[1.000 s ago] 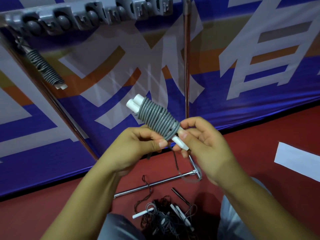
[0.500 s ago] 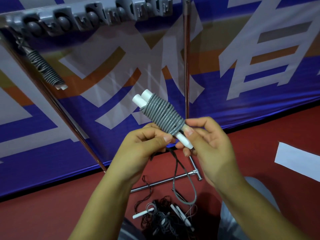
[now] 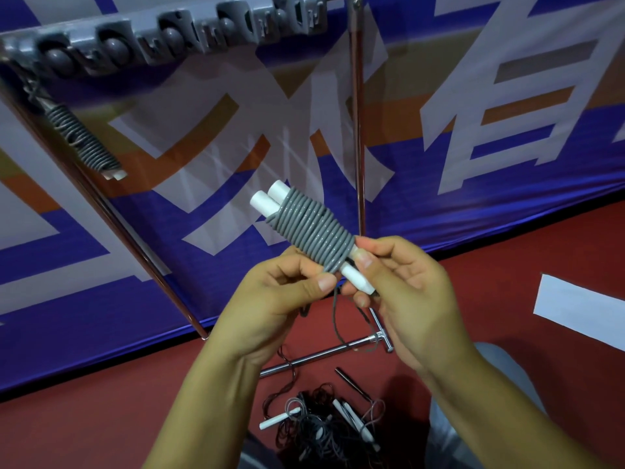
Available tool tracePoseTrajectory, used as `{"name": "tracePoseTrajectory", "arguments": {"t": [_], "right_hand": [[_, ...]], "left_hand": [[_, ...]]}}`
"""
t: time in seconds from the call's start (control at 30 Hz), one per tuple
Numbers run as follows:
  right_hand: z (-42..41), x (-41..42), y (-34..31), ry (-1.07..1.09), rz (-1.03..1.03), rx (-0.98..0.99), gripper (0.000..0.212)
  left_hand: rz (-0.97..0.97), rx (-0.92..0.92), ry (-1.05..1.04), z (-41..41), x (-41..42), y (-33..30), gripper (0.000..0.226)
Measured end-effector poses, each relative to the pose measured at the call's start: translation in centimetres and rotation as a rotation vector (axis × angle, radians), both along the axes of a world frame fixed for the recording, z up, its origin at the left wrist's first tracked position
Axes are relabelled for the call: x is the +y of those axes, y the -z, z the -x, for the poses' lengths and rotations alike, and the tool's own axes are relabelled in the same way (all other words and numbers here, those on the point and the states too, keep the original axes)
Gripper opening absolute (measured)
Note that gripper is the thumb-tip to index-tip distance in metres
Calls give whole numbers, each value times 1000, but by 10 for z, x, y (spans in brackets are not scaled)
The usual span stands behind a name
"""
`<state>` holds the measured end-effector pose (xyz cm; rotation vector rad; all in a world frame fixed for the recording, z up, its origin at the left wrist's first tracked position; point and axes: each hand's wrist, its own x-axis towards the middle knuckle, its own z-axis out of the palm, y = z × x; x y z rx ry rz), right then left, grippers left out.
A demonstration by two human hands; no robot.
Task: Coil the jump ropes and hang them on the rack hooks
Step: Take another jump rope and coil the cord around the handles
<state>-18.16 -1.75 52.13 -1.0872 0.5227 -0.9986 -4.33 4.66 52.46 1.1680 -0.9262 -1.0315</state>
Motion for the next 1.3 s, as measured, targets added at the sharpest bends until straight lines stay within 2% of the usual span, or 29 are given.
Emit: {"name": "tracePoseTrajectory", "arguments": {"t": [0.13, 0.27, 0.37, 0.43, 0.5, 0.53, 0.63, 0.7, 0.83, 0.93, 1.0, 1.13, 1.3], "right_hand": [[4, 3, -7, -77, -102, -41, 14], [5, 1, -8, -109, -120, -25, 21], [6, -4, -9, -168, -122, -2, 22], [7, -7, -12, -252, -128, 25, 22], [8, -11, -12, -325, -171, 47, 20], [9, -13, -11, -353, -200, 54, 18], [8, -16, -8, -399, -240, 77, 15], [5, -15, -4, -365, -195, 125, 12], [1, -15, 8, -153, 39, 293, 4], [1, -18, 15, -119, 259, 330, 19], [4, -19, 16, -127, 397, 366, 28], [7, -19, 11, -129, 580, 379, 26], [8, -15, 8, -193, 562, 343, 32]], "left_hand": [[-7, 47, 81, -9, 0, 3, 39], [-50, -130, -24, -11, -1, 2, 22], [23, -166, -61, -10, -4, 3, 27], [163, -152, 36, -10, -5, 5, 41], [219, -97, 101, -11, -6, 5, 70], [228, -82, 107, -10, -5, 4, 76], [226, -136, 74, -6, -4, 3, 57], [172, -162, -20, -4, -4, 4, 49], [124, -246, -155, 3, -4, 3, 43], [142, -242, -214, 9, -3, -2, 27], [141, -209, -220, 11, -4, 0, 32], [138, -86, -195, 12, -5, 5, 44], [129, 4, -149, 14, -7, 2, 54]]}}
